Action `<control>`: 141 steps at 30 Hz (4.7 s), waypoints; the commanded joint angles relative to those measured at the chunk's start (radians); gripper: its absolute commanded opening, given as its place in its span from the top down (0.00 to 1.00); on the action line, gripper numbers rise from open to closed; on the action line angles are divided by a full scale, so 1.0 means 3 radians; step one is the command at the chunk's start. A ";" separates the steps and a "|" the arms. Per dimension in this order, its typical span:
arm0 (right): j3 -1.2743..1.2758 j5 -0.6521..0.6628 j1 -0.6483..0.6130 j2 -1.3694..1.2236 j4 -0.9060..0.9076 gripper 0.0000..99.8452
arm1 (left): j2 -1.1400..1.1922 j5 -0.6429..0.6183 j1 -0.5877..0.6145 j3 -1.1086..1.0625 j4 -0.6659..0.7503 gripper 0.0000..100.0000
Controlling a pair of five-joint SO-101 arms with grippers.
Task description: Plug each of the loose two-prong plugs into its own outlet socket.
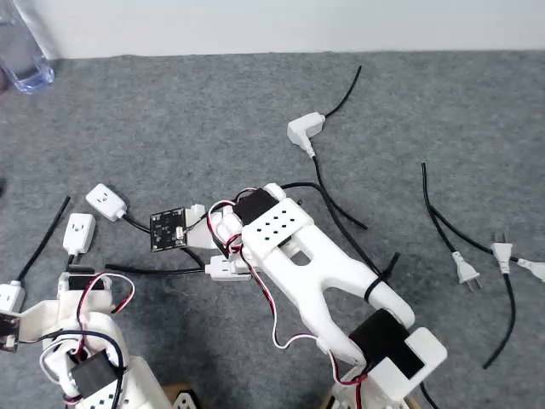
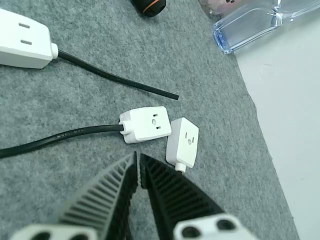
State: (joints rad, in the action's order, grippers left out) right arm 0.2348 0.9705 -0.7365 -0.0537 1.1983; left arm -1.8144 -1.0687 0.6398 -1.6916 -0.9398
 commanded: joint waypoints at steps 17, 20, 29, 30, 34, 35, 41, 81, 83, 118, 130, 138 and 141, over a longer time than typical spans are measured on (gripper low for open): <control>-0.0194 -0.0133 0.0033 -0.0141 0.0171 0.99 | -0.0031 0.0020 0.0020 0.0033 -0.0010 0.98; -0.0184 -0.0189 0.0033 -0.0146 0.0176 0.99 | -0.0031 0.0020 0.0020 0.0033 -0.0010 0.98; -0.0174 -0.0199 0.0028 -0.0176 0.0166 0.99 | -0.0031 0.0020 0.0020 0.0033 -0.0010 0.98; -0.0174 -0.0199 0.0028 -0.0182 0.0161 0.99 | -0.0031 0.0020 0.0020 0.0033 -0.0010 0.98; -0.0107 -0.0199 0.0028 -0.0182 0.0079 0.99 | -0.0031 0.0020 0.0020 0.0033 -0.0010 0.98; -0.0077 -0.0199 0.0028 -0.0182 0.0043 0.99 | -0.0031 0.0020 0.0020 0.0033 -0.0010 0.98; 0.0005 -0.0199 -0.0023 -0.0238 -0.0069 0.99 | -0.0031 0.0020 0.0020 0.0033 -0.0010 0.98; 0.0736 -0.0522 0.0202 -0.0171 -0.0197 0.99 | -0.0031 0.0020 0.0020 0.0033 -0.0010 0.98; 0.0644 -0.0527 0.0176 -0.0171 -0.0176 0.99 | -0.0031 0.0020 0.0020 0.0033 -0.0010 0.98; 0.2813 -0.1775 0.0806 0.3798 -0.0136 0.99 | -0.0036 0.0015 -0.0864 0.0069 0.0869 0.99; 0.3580 -0.1775 0.0852 0.3762 -0.0969 0.99 | -0.0036 0.0777 -0.1437 0.0054 -0.0199 0.98; 0.3529 -0.1775 0.1107 0.2785 -0.1634 0.99 | -0.0031 0.3202 -0.1417 0.0023 -0.0419 0.98; 0.3365 -0.1790 0.1107 0.2340 -0.1731 0.99 | -0.0031 0.4066 -0.1391 0.0023 -0.0404 0.98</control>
State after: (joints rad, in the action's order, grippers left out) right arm 1.3180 0.4442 -0.4143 0.7564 0.7211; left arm -1.8144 -0.1404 0.2102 -1.6916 -1.0625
